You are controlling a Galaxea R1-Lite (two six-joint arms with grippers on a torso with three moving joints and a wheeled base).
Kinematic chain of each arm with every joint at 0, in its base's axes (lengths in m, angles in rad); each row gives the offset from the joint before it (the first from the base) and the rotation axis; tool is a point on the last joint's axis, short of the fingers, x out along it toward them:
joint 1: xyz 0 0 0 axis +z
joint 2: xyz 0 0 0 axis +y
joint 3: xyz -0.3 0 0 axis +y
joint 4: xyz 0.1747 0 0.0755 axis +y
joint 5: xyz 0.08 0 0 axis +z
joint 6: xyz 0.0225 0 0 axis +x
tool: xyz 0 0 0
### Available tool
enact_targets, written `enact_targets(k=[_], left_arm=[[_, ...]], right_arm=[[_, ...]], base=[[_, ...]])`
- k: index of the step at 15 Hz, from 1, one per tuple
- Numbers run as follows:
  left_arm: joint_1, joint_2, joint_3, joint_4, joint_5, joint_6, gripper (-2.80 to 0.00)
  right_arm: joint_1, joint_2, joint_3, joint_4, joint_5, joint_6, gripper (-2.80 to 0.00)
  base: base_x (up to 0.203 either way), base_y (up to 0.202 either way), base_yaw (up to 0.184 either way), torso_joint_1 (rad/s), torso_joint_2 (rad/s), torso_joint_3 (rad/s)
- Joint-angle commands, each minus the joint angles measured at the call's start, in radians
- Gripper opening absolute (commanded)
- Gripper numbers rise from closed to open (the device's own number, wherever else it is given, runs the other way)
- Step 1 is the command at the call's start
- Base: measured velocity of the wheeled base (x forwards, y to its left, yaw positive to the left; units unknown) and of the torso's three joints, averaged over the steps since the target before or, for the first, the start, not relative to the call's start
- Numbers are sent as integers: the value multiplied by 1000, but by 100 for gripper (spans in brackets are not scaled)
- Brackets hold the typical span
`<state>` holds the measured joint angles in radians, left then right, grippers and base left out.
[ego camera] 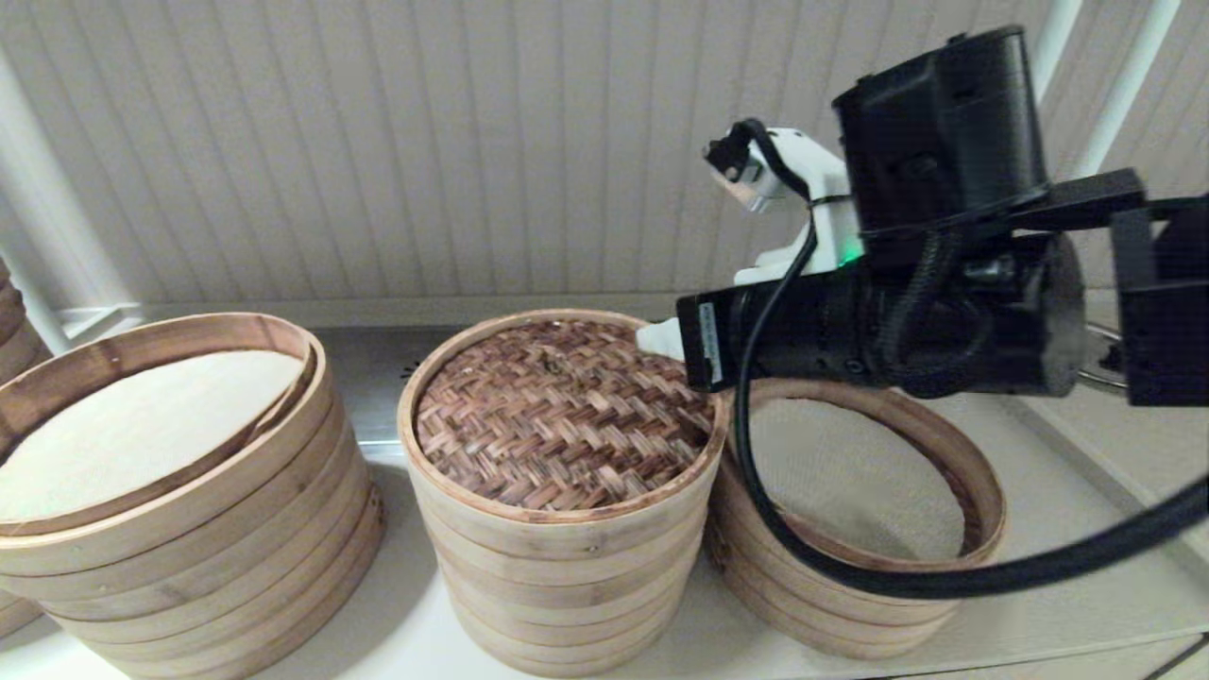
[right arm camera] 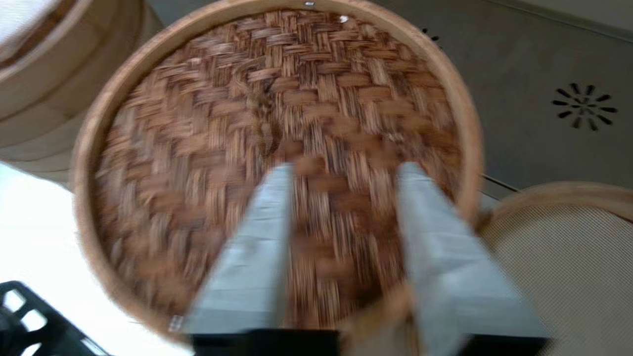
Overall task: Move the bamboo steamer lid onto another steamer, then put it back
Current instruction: Pick up the steamer
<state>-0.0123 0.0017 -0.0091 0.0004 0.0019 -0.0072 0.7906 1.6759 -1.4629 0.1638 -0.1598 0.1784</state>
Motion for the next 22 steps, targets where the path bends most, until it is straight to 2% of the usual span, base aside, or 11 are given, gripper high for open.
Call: enact_targets(k=[1,7,16,17,22], left_arm=[[0,0,0,0,1,-2,-280],[0,0,0,0,1,-2,-280],[0,0,0,0,1,-1,-280],[0,0,0,1,1,-2,-280],[0,0,0,0,1,-1,-280]], right_arm=[[4,99,-51,-1,-2,-9,0],[35,232,-193,-1,-3,-16,0],[58,266,-194,-1,-6,-16,0],[56,269,-197,-1,-7,-16,-280],[58,281,-200,-38,-35,-19,-280]], base=[[0,0,0,0,0,0],[0,0,0,0,0,0],[0,0,0,0,0,0],[0,0,0,0,0,0],[0,0,0,0,0,0]])
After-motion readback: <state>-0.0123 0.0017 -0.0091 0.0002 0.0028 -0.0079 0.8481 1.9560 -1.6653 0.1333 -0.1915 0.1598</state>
